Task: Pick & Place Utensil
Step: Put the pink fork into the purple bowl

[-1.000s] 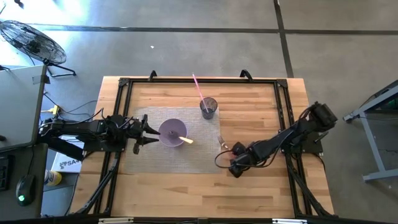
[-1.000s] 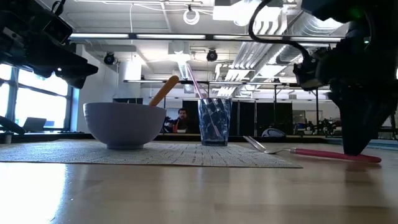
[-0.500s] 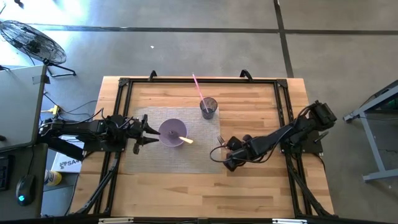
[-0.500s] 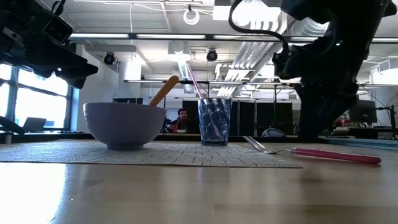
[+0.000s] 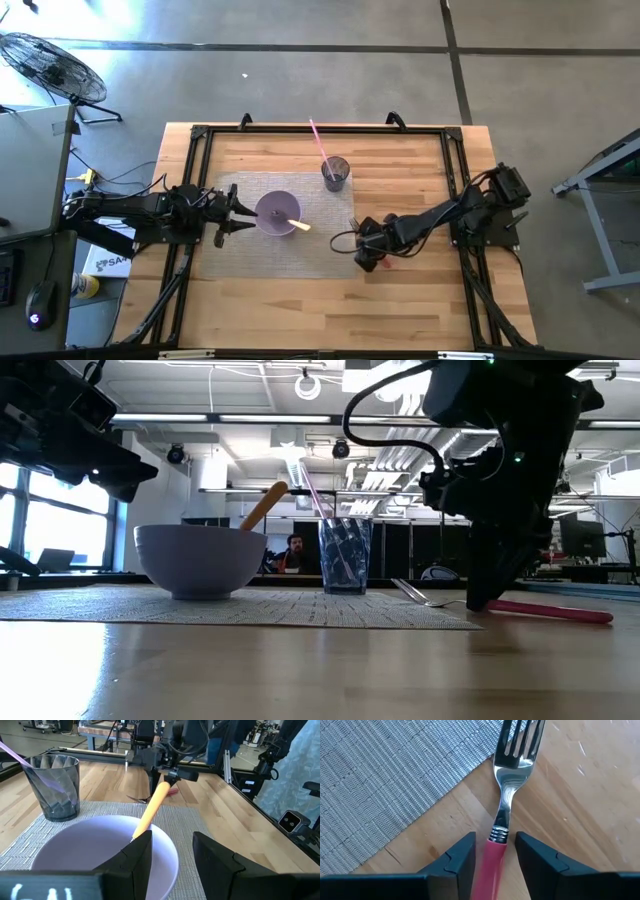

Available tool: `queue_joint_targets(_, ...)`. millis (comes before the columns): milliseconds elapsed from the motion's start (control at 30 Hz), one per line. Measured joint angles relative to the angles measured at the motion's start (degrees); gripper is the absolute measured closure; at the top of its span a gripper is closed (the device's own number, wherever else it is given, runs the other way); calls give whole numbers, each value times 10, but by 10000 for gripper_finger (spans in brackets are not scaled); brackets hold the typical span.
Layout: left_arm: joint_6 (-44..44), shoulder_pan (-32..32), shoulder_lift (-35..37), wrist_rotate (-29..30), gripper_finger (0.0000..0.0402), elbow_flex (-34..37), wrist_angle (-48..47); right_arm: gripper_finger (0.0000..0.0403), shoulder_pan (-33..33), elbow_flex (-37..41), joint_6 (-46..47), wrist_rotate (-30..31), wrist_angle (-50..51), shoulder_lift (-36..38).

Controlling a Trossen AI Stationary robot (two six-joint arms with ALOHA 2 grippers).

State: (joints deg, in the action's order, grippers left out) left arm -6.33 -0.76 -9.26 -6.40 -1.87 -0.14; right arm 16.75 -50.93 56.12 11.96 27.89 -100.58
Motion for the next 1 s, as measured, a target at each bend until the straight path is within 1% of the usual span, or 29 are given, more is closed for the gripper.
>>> queue_joint_targets(200,0,0,0,0,262,0,0,279,0,1,-1,0,0,6)
queue_joint_targets(367,0,0,0,0,262,0,0,305,0,2,0,0,1,6)
queue_joint_targets(533,0,0,0,0,262,0,0,333,0,2,4,15,2,6)
queue_joint_targets(733,0,0,0,0,262,0,0,352,0,-1,6,14,6,7)
queue_joint_targets(833,0,0,0,0,262,0,0,350,4,-28,8,15,46,4)
queue_joint_targets(1000,0,0,0,0,262,0,0,347,15,-113,8,32,151,4)
